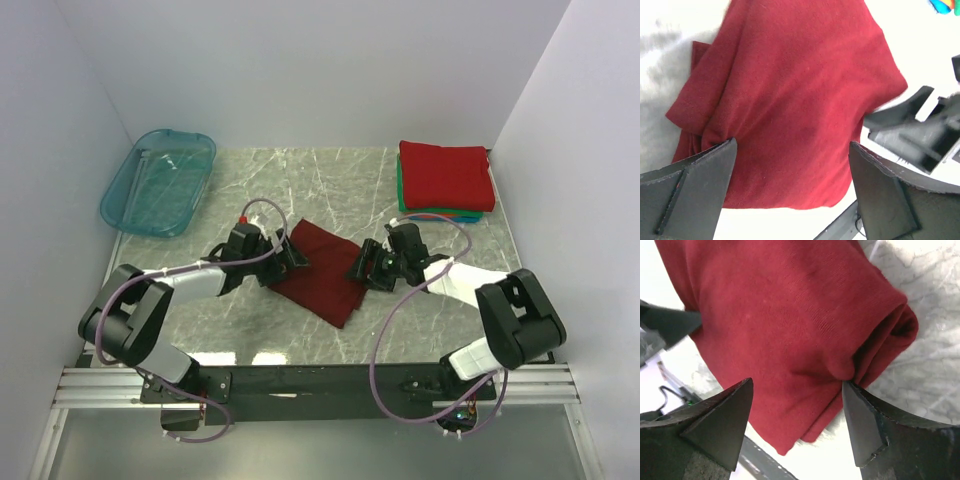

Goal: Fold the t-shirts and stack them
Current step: Fold the tshirt

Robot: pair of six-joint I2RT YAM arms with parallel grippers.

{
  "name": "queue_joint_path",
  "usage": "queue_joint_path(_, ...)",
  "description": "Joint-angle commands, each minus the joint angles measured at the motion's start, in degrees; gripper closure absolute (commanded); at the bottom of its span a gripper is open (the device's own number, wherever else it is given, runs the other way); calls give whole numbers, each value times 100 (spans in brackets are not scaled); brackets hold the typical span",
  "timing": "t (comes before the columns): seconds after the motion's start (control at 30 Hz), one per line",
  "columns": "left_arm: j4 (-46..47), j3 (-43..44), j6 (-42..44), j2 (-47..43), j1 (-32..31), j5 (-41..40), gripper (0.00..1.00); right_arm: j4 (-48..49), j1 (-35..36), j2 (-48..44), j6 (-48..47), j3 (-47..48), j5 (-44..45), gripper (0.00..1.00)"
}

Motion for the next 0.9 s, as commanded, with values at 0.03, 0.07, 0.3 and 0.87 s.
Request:
queue_joint_path(0.03,380,-451,-304,-452,-196,50,0,160,-140,485,-181,354,305,21)
queue_joint_path(0.07,319,-548,-322,-532,-318,-90,1,151,-158,565,-286,408,297,21)
queue_joint_path(0.3,205,-1075,-1077,-1367,-1074,-706,1,-402,-185,1066,-893,1320,419,21)
queue_joint_path(0.87,-4232,1086,-646,-4083,-1146,-4888,1,-1968,-132,-1939,-1342,1253,1976,12)
